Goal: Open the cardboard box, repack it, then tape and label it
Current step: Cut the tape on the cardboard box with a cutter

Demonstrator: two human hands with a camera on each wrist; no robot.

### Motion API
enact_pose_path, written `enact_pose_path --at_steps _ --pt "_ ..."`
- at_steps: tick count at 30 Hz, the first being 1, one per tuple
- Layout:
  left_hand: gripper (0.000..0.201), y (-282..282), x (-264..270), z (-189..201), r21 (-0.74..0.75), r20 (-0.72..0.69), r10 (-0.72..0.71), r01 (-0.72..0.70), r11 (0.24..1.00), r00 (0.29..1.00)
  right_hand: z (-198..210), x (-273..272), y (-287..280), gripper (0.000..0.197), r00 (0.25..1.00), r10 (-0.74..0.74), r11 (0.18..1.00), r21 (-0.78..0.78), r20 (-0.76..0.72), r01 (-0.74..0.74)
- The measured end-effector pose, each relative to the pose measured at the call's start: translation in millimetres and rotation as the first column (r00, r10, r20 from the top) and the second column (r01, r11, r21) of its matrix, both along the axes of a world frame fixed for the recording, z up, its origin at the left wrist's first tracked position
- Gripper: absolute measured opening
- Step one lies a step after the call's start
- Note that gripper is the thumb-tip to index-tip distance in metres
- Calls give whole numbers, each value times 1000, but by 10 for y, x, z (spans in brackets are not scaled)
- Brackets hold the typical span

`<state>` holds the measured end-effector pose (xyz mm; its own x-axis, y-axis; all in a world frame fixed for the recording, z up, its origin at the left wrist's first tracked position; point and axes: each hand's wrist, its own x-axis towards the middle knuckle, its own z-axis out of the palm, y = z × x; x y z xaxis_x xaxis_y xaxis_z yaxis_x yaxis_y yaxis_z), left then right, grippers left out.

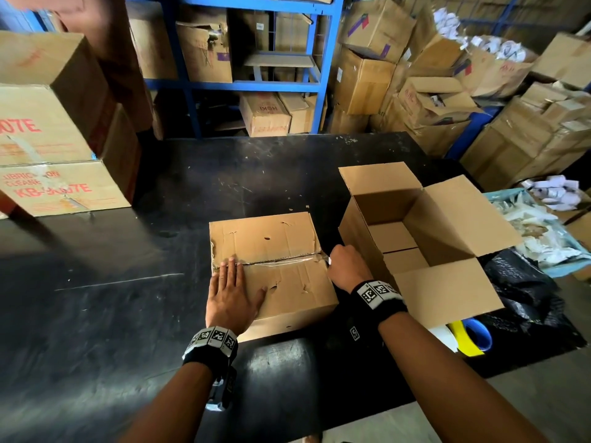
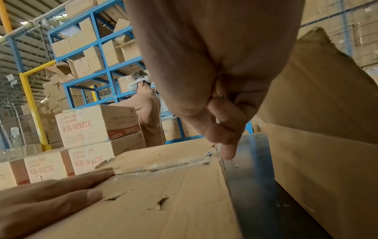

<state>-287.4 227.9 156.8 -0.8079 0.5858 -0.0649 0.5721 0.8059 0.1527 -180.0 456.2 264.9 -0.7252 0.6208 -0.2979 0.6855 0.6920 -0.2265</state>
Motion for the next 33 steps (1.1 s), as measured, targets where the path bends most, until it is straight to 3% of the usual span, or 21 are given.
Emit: enact_pose_path --at_steps 10,13,17,20,23,28,30,33 --pt "94 -6 -30 -30 29 -5 -3 3 1000 1000 134 11 -19 7 999 1 1000 11 34 -1" --pt "93 -18 -39 -55 75 -11 -9 9 997 1000 147 19 -51 3 1000 -14 999 37 19 13" --pt "84 -55 -98 -97 204 32 -19 12 979 999 127 -47 -145 14 999 8 997 71 -43 -5" --pt "80 -148 -158 -83 370 130 -7 -42 928 991 105 -166 -329 15 995 65 996 69 -80 -59" --pt "74 -361 -204 -60 439 268 86 -201 876 959 70 -323 -557 16 980 156 988 41 -125 -152" --pt "57 -660 -149 75 474 554 120 -430 769 824 38 -559 -879 27 954 247 968 3 -173 -250" --pt "51 -726 -157 93 477 604 76 -437 763 794 10 -639 -974 29 939 282 958 -6 -197 -288" --pt "53 -814 -164 127 468 588 23 -363 805 809 -33 -719 -1147 25 923 310 946 -27 -226 -324"
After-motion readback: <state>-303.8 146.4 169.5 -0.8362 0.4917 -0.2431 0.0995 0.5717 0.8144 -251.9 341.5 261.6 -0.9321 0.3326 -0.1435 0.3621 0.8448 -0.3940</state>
